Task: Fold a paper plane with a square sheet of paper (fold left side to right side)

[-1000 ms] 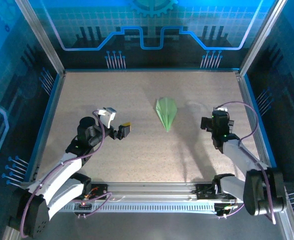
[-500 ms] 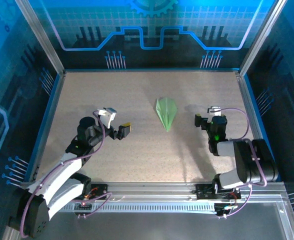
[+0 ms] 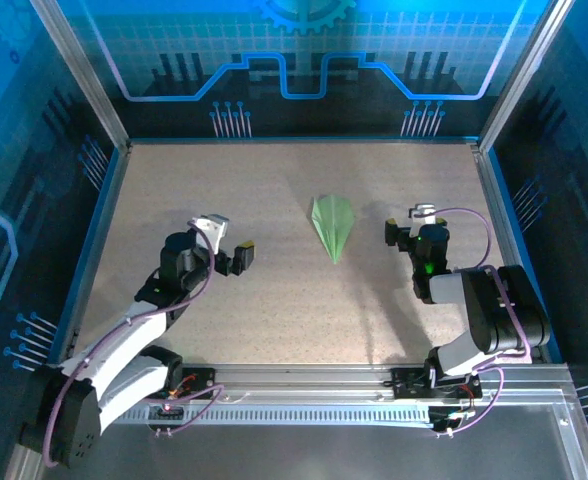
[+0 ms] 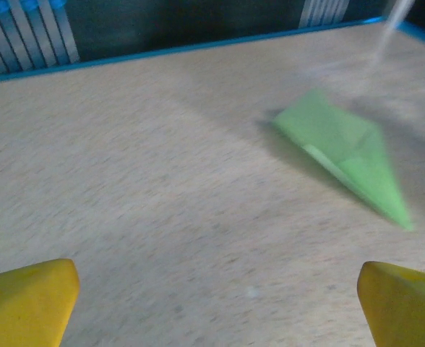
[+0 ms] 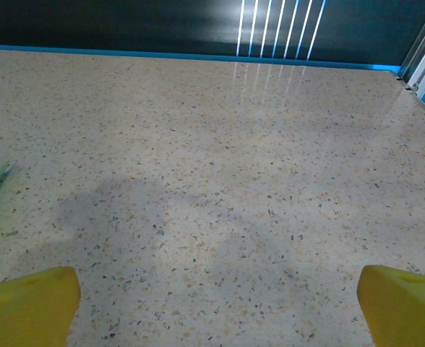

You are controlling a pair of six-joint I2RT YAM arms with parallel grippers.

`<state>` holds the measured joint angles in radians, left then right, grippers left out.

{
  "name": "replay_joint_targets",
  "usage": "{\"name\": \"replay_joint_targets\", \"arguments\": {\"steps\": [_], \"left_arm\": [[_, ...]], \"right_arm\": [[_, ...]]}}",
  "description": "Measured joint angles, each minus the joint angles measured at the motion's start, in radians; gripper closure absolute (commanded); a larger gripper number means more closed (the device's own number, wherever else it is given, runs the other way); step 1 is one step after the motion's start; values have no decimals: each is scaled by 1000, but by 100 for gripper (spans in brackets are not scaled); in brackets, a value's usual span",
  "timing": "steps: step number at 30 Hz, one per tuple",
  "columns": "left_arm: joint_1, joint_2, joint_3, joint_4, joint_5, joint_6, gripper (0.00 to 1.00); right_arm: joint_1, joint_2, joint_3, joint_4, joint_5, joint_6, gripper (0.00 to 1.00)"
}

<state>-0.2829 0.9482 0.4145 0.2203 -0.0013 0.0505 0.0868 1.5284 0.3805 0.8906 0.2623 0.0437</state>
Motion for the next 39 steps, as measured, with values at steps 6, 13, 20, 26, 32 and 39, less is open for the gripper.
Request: {"name": "replay_joint_targets", "arguments": {"steps": [6, 13, 20, 26, 32, 39], "left_arm": [[70, 57, -7, -6, -143, -34, 0], [146, 243, -68, 185, -169, -26, 0], [179, 430, -73, 482, -131, 4, 0], [225, 620, -162, 840, -114, 1, 0], [248, 636, -152, 858, -130, -26, 0], [249, 627, -43, 772, -142, -45, 0]], "right_arm": [[0, 0, 0, 0, 3, 0, 1], [0, 0, 0, 0, 14, -1, 1], [0, 0, 0, 0, 18, -1, 1], [0, 0, 0, 0, 18, -4, 1], [4, 0, 0, 0, 18, -4, 1], [5, 0, 0, 0, 18, -4, 1]]}}
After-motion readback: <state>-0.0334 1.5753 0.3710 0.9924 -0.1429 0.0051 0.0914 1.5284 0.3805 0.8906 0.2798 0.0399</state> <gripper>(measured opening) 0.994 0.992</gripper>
